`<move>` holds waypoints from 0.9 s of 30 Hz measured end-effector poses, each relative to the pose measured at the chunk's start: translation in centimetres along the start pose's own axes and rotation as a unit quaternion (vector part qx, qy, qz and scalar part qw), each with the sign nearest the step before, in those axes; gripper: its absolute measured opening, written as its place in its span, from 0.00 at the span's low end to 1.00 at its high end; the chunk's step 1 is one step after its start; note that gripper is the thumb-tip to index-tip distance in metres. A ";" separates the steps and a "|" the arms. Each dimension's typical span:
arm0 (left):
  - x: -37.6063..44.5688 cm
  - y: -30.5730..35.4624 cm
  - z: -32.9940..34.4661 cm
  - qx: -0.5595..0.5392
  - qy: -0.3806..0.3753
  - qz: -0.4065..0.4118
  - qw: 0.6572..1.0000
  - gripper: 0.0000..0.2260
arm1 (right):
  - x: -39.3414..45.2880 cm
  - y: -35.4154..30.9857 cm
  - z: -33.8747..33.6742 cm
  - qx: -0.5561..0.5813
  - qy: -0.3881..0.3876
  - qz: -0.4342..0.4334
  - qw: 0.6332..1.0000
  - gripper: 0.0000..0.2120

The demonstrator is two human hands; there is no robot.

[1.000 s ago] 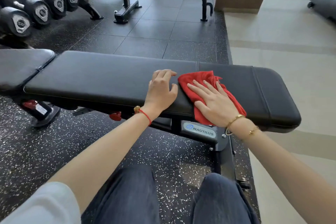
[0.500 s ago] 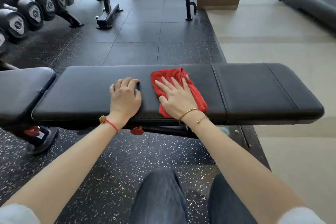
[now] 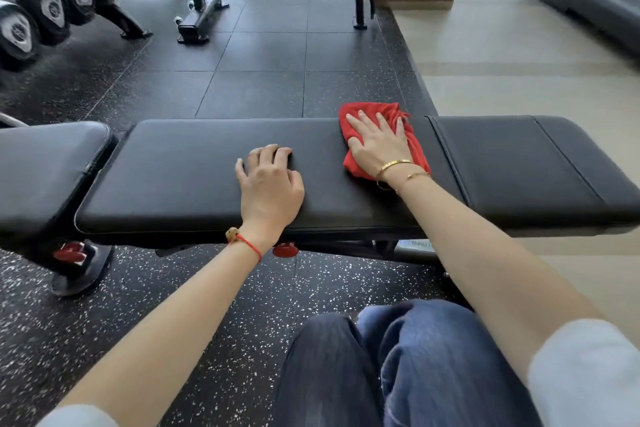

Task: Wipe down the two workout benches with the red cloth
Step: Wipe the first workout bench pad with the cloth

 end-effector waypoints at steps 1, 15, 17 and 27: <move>0.0 0.0 0.0 -0.001 0.001 0.000 1.000 0.17 | 0.2 -0.6 0.1 -0.002 -0.004 -0.010 1.000 0.26; -0.2 -0.4 -0.1 -0.004 0.010 0.009 1.000 0.18 | -8.1 6.0 -1.3 -0.038 0.031 -0.030 0.998 0.29; -0.2 -0.2 -0.1 -0.001 0.007 0.009 1.000 0.19 | -5.8 7.6 -1.8 -0.050 0.033 0.034 0.998 0.27; -0.3 -0.3 -0.2 -0.005 0.006 0.007 1.000 0.18 | -6.5 2.1 -0.5 -0.016 0.001 -0.085 0.996 0.27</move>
Point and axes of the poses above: each hand's wrist, its own x-axis towards the middle knuckle, its own z-axis out of the palm, y = z × x, the point moved 2 cm from there along x, towards the middle knuckle, and after that the axes turned 5 degrees about z, right-handed, at the moved point
